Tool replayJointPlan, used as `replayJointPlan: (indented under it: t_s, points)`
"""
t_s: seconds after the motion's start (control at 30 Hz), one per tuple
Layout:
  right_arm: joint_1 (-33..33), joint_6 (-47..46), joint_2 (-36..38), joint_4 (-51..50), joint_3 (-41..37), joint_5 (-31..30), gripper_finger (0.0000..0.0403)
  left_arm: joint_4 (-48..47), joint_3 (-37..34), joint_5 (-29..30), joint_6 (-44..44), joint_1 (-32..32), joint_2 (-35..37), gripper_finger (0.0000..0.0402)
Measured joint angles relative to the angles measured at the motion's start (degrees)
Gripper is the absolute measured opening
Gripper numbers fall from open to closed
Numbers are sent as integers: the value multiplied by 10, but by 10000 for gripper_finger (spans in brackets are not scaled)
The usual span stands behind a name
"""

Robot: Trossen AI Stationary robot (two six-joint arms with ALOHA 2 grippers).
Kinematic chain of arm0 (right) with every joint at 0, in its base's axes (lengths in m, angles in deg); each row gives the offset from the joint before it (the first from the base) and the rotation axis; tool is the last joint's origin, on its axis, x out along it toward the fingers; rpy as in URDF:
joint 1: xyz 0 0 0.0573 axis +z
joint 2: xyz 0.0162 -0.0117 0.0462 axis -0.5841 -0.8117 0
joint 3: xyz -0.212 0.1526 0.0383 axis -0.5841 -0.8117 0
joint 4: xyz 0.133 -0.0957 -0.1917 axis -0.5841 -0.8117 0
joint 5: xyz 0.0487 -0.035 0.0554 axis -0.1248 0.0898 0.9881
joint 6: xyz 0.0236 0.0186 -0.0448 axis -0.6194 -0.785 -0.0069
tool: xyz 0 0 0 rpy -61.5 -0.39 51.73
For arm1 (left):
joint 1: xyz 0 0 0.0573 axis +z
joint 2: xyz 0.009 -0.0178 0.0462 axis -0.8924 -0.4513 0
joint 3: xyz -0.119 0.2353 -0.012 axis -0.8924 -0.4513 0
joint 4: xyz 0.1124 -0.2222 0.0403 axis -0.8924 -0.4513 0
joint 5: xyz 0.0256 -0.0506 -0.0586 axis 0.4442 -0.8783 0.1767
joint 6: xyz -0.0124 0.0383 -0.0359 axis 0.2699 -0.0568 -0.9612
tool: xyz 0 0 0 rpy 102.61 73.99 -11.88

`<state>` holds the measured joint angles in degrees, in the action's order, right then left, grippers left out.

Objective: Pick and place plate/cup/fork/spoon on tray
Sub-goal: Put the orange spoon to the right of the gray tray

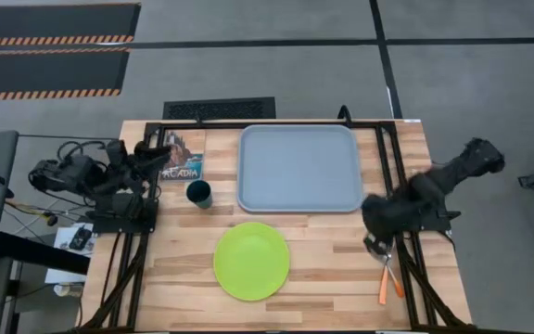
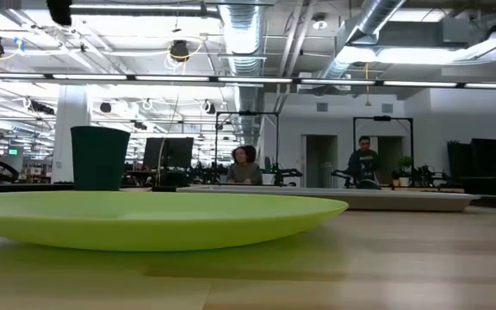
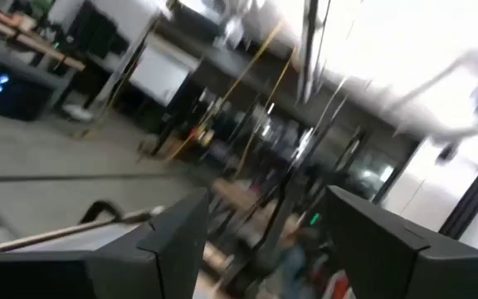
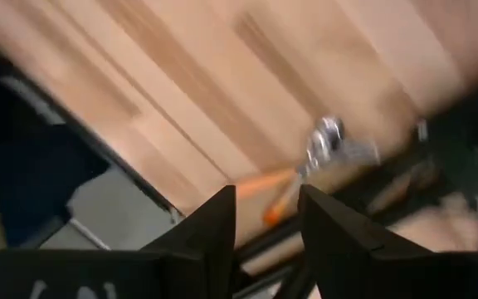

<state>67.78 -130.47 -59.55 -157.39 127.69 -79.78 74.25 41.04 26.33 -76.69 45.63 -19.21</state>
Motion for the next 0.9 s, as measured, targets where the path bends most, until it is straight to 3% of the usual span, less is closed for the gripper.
replayJointPlan:
  t_s: [0.23,0.37,0.57,0.7,0.9]
  points:
    - [183,-333,-38,26,-24,-31,181,-212,164,16,-54,2,-172,230]
    - [245,-435,-38,112,-76,-47,215,-273,215,-4,-93,16,-237,230]
    - [222,-464,-38,172,-169,-59,247,-288,237,-56,-84,45,-275,230]
    - [160,-395,-39,197,-213,-24,248,-300,238,-66,-84,68,-270,230]
    - [147,-349,-55,278,-252,6,248,-323,238,-81,-95,86,-262,230]
